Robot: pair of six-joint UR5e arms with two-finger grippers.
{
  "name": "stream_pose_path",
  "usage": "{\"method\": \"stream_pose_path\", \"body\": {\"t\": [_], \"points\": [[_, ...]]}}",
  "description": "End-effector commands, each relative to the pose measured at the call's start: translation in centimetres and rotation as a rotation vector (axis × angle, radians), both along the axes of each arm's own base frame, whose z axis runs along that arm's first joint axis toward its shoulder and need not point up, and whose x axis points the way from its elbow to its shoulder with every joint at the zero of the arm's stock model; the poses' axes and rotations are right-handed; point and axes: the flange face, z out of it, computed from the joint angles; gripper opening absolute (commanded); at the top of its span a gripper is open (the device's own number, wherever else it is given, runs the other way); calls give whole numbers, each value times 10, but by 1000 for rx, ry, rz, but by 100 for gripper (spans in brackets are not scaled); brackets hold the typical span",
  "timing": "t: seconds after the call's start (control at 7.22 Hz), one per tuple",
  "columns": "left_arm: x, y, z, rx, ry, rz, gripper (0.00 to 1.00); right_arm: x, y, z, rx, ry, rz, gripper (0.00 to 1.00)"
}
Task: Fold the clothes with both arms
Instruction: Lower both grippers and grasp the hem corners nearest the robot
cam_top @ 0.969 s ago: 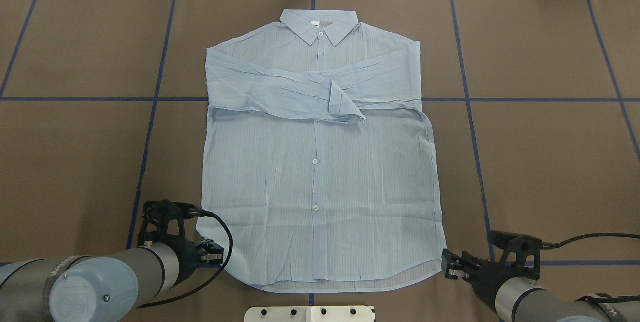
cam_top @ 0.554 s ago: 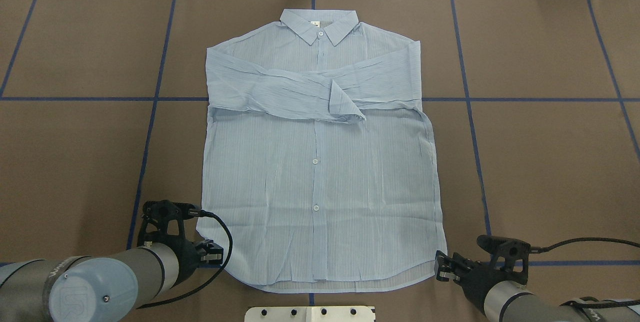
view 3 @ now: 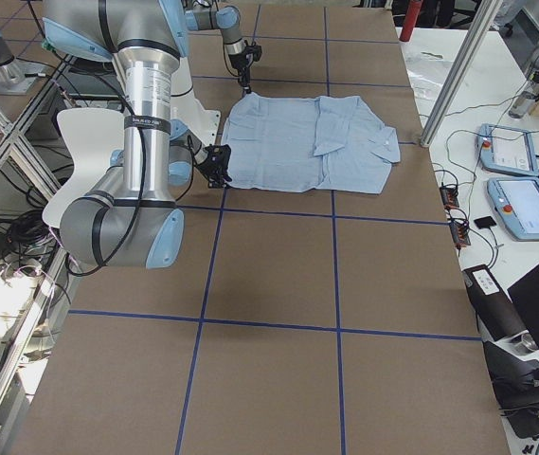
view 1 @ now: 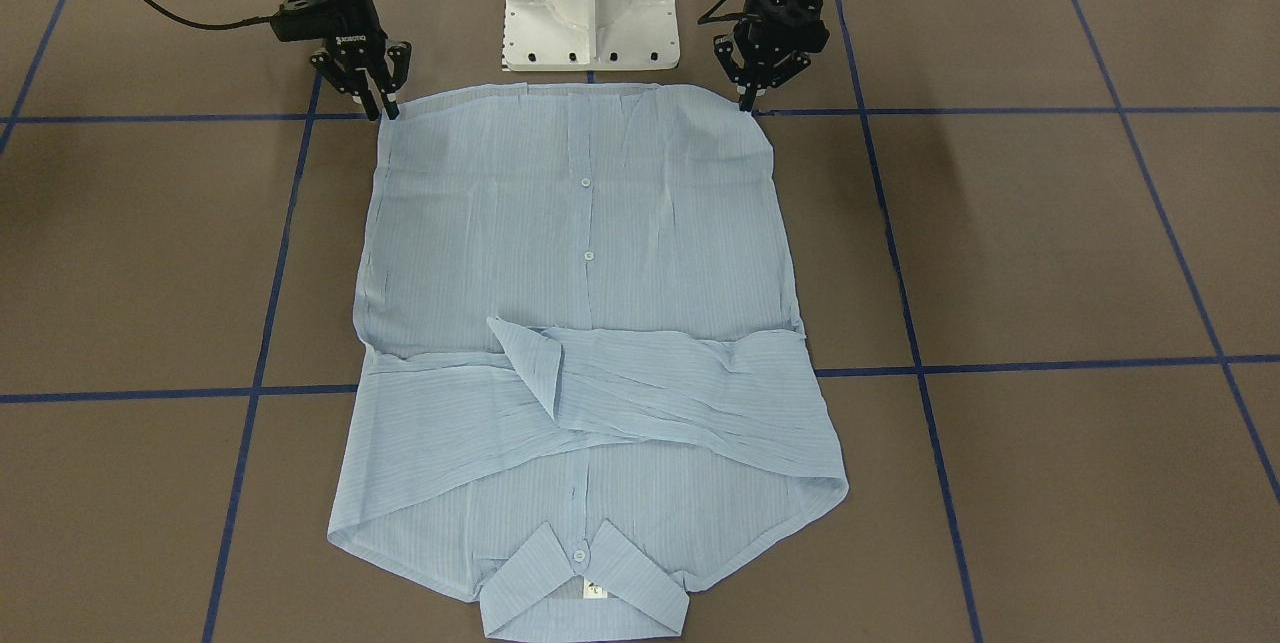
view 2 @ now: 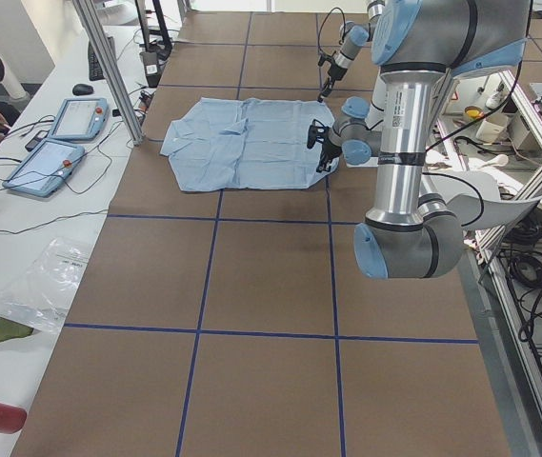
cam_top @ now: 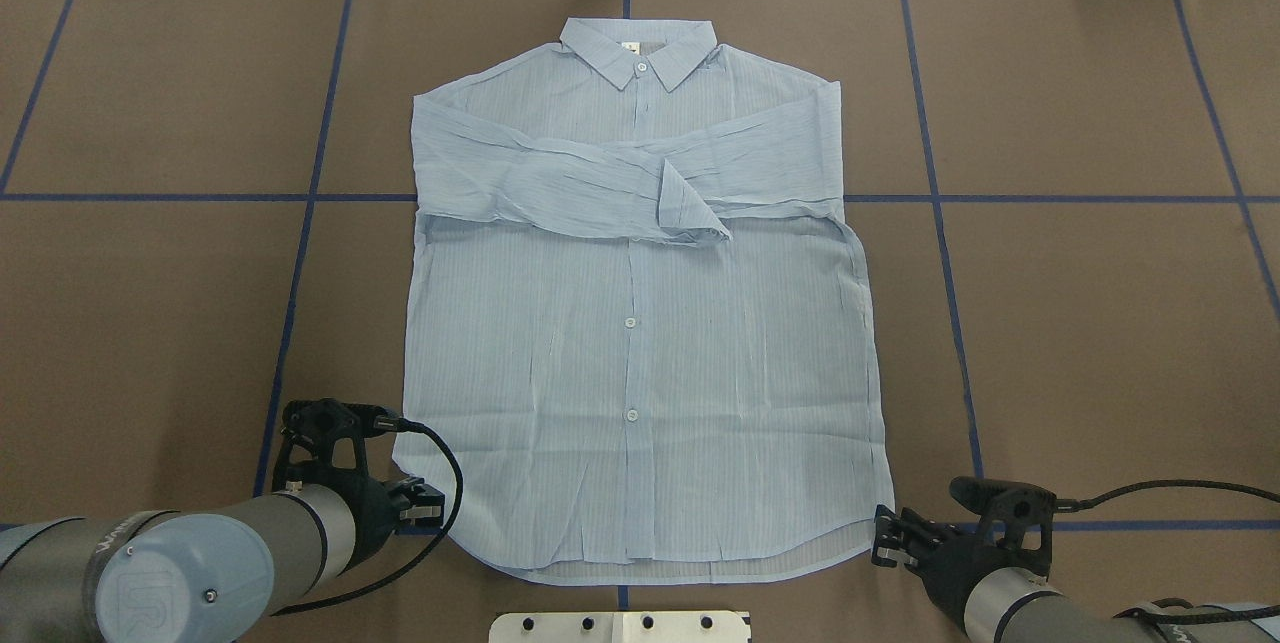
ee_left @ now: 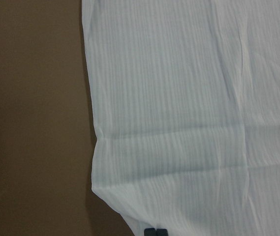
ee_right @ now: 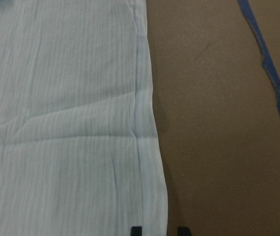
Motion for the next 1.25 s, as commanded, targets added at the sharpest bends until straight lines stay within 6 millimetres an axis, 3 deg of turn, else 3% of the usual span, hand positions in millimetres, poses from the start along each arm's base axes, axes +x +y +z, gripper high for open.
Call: {"method": "stream_pose_path", "body": {"t": [0.0,0.14,0.55,0.83,0.97,1.11], "points": [[0,0,0,0,1,0,0,-1,3,3,1,6,-4,36],[0,0,0,0,1,0,0,-2,3,1,7,2,0,34],[-2,0,-3,1,5,0,0,-3,7,4,13,21,-5,2],[-14,2,-10,3,24,2,0,-2,5,-7,11,1,1,0],[-18,2,-16,4,37,3,0,12,3,-31,7,23,-4,0],[-36,5,-32,7,71,11,0,31,9,-67,-24,35,-28,0]]}}
